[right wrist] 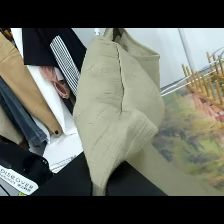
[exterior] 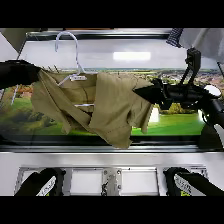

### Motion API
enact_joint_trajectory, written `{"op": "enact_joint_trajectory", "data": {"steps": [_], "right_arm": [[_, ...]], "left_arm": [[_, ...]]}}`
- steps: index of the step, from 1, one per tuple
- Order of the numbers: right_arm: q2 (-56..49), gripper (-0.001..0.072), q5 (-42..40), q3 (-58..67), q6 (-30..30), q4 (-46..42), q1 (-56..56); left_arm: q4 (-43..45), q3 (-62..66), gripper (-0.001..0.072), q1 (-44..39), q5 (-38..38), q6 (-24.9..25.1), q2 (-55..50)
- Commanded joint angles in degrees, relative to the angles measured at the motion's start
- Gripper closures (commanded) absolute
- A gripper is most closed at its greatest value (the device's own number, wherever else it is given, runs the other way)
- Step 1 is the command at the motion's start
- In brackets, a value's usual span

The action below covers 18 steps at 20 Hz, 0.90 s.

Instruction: Fold the clothes and pants, and hang the long-sleeved shirts on hangers.

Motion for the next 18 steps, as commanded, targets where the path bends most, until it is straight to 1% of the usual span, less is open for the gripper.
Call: {"op": "enact_joint_trajectory", "data": {"steps": [1,2,4,5,6,7,12,15,16,18], "right_arm": [[0.00,0.0708,-3.65,-0.22,-0.22,0.09,1.90],[0.00,0.0708,-4.17,-0.22,-0.22,0.09,2.75],[0.00,0.0708,-4.81,-0.22,-0.22,0.94,3.30],[0.00,0.0708,-4.96,-0.22,-0.22,1.60,3.26],[0.00,0.0708,-4.98,-0.22,-0.22,2.29,3.19],[0.00,0.0708,-4.96,-0.22,-0.22,3.10,3.19],[0.00,0.0708,-4.94,-0.22,-0.22,5.86,3.21],[0.00,0.0708,-4.96,-0.22,-0.85,6.10,3.19],[0.02,0.0708,-5.03,-0.22,-2.29,6.19,3.19],[0.46,0.0708,-6.43,-0.20,-5.51,9.03,3.08]], "left_arm": [[-0.28,0.61,0.0693,-2.14,0.20,0.68,-0.46],[-0.28,0.92,0.0693,-3.54,0.26,0.68,-0.48],[-0.09,2.03,0.0693,-5.90,0.17,2.36,-0.46],[0.26,2.99,0.0676,-6.62,-0.13,2.56,-0.44],[0.15,4.09,0.0425,-6.88,-0.55,2.54,-0.46],[0.11,5.33,0.0153,-6.91,-0.94,2.51,-0.46],[0.20,9.51,0.0146,-6.88,-3.63,2.47,-0.33],[0.15,7.41,0.0146,-5.70,-0.90,2.23,2.38],[0.17,5.84,0.0147,-4.39,0.46,1.81,3.87],[0.11,1.64,0.0146,-0.92,2.62,0.44,7.41]]}}
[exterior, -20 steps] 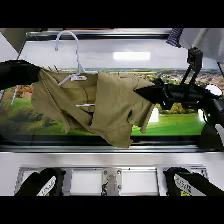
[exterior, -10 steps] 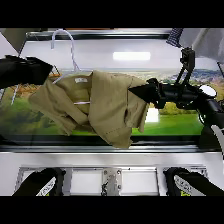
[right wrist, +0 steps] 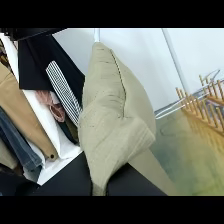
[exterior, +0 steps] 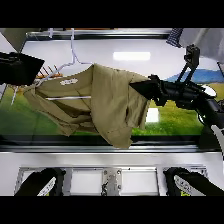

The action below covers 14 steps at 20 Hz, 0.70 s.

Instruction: Fold the clothes and pants, and hang the long-sleeved shirts on hangers.

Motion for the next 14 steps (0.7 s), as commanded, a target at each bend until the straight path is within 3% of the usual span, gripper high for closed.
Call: {"op": "enact_joint_trajectory", "data": {"steps": [1,6,7,8,11,14], "right_arm": [[1.11,0.0707,-3.69,0.00,-5.14,4.44,-0.46],[8.04,0.0708,-18.29,0.02,-7.10,4.48,-8.35],[9.57,0.0708,-20.33,0.02,-7.08,4.44,-10.88],[11.13,0.0708,-22.03,0.02,-7.08,4.46,-13.57],[16.46,0.0708,-26.58,0.02,-7.02,2.99,-22.86],[21.70,0.0708,-32.39,0.02,-6.91,2.71,-31.95]], "left_arm": [[-0.09,-6.08,0.0147,5.09,3.45,-2.14,5.35],[-0.66,-17.66,0.0148,9.86,5.88,-3.21,11.61],[-0.70,-19.63,0.0217,9.86,6.54,-3.98,12.26],[-1.44,-21.44,0.0369,9.86,7.10,-3.87,12.76],[-4.33,-25.83,0.0665,9.60,10.14,-3.76,13.53],[-4.76,-26.49,0.0692,6.58,10.93,-3.41,11.10]]}}
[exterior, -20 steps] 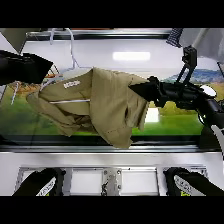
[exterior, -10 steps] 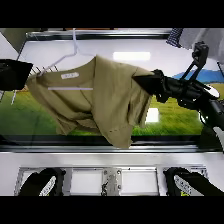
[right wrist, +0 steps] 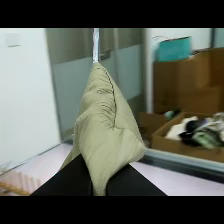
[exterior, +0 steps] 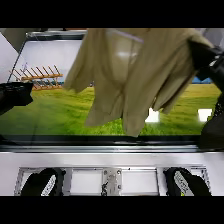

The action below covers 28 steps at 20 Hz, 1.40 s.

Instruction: Fold the clothes and pants, and hang the long-sleeved shirts on hangers.

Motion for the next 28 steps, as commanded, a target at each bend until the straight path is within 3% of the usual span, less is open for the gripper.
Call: {"op": "enact_joint_trajectory", "data": {"steps": [1,3,8,13,18,23,28], "right_arm": [[6.54,0.0708,-9.31,0.04,-0.04,-0.85,-11.10],[9.81,0.0708,-15.02,0.04,-0.04,-0.90,-16.50],[16.28,0.0708,-38.07,0.07,-0.20,-7.52,-25.35],[15.37,0.0708,-57.11,2.64,-0.24,-8.68,-28.20],[9.05,0.0708,-60.41,12.11,-0.24,-18.10,-28.20],[4.81,0.0708,-67.23,17.57,-0.22,-18.49,-28.20],[4.76,0.0707,-67.38,17.57,-0.20,-18.49,-28.20]], "left_arm": [[-1.18,-1.88,0.0693,-3.37,1.81,0.15,-2.21],[-1.05,-1.90,0.0693,-6.88,1.84,0.15,-5.05],[-1.05,-1.88,0.0693,-14.62,5.81,0.15,-12.20],[-1.01,-1.86,0.0693,-16.98,8.83,0.17,-16.24],[-1.01,-1.86,0.0693,-14.05,8.83,0.81,-15.82],[-1.01,-1.86,0.0693,-10.58,8.79,0.81,-12.31],[-1.01,-1.88,0.0693,-9.40,8.66,0.81,-9.25]]}}
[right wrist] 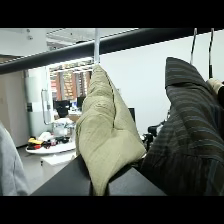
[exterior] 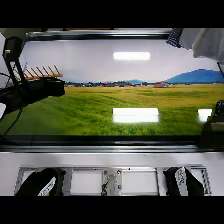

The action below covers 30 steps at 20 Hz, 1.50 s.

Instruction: Fold the clothes and pants, and hang the long-sleeved shirts on hangers.

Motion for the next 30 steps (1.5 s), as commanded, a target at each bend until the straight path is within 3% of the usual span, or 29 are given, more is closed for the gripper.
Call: {"op": "enact_joint_trajectory", "data": {"steps": [1,15,30], "right_arm": [[-0.20,0.0707,-1.22,0.50,0.07,-0.42,-0.04],[1.03,0.0706,-4.35,0.50,0.07,-0.85,-0.13],[-5.16,0.0705,0.50,1.68,1.99,0.31,-9.40]], "left_arm": [[0.00,-0.02,0.0693,0.61,-0.13,-0.04,1.64],[0.07,-0.07,0.0693,-0.52,-0.22,-0.04,1.64],[0.07,-0.07,0.0693,-0.52,-1.18,-0.07,1.64]]}}
